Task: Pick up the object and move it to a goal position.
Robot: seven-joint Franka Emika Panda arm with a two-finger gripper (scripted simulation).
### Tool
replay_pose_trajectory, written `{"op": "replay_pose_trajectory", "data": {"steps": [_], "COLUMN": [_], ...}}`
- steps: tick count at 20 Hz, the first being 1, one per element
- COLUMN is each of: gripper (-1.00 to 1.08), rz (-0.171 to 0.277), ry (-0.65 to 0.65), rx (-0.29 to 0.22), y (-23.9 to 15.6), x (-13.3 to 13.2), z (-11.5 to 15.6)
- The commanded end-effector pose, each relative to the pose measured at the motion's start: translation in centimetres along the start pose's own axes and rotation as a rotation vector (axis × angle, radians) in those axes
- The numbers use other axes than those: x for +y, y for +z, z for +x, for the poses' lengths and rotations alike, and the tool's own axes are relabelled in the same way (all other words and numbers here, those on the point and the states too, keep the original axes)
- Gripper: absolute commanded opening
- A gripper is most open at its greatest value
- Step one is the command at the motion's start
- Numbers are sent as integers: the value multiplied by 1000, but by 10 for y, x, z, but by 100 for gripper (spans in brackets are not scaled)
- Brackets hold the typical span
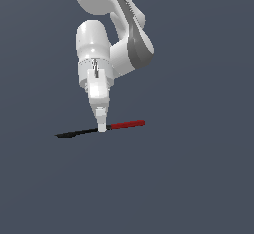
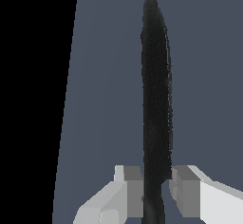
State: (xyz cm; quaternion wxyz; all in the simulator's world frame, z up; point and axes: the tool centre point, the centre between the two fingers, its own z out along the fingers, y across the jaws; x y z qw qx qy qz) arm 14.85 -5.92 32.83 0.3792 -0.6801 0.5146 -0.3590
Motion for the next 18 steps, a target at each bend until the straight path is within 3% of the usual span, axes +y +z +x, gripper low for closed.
{"op": "replay_pose_trajectory", "data": {"steps": [1, 10, 18], "gripper": [-100, -100, -100], "rz": [43, 150, 182], "ry": [-5, -19, -24], "rx": [0, -4, -7], "y": [-7, -26, -32], "x": [-13, -45, -53], "z": [4, 14, 16]}}
